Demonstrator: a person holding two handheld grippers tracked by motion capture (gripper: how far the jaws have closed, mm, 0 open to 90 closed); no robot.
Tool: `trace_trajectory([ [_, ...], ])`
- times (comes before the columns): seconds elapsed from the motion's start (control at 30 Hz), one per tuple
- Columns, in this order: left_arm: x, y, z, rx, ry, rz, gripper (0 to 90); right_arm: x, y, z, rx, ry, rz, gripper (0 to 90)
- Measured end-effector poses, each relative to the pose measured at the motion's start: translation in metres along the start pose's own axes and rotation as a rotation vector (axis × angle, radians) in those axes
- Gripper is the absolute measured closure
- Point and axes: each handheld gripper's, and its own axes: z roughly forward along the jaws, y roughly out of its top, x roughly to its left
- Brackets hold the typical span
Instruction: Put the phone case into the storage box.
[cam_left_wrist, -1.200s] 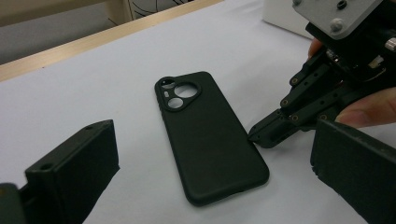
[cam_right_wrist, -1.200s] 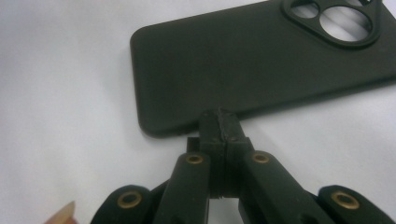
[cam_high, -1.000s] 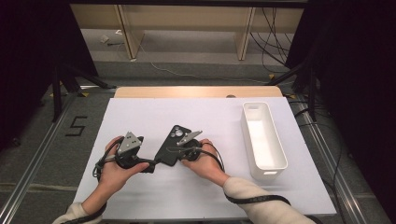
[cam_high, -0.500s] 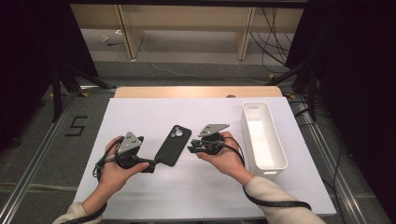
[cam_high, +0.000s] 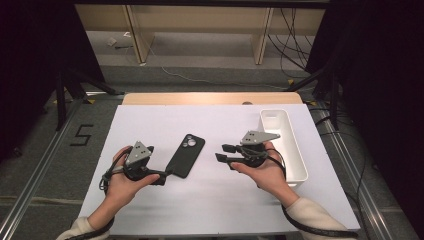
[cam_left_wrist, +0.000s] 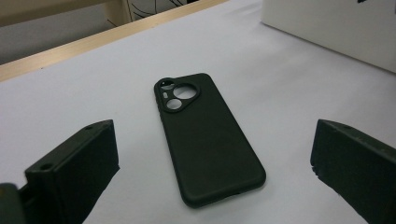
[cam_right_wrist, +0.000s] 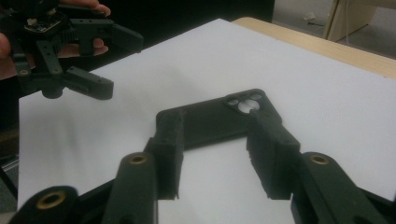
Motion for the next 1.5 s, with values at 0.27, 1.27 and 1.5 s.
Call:
trace_trajectory([
  [0.27,0.0,0.0,0.0,-0.002,0.001,0.001,0.5,-0.004,-0.006,-0.031,-0.049,-0.031,-0.018,41.2],
  [1.27,-0.002,0.003,0.009,0.049,0.018,0.001,0.0,-0.004,-0.04,-0.07,-0.09,-0.05,-0.089,15.2],
  [1.5,-0.004,0.006,0.021,0.104,0.049,-0.011,0.0,-0.002,-0.043,-0.075,-0.096,-0.062,-0.088,14.7],
])
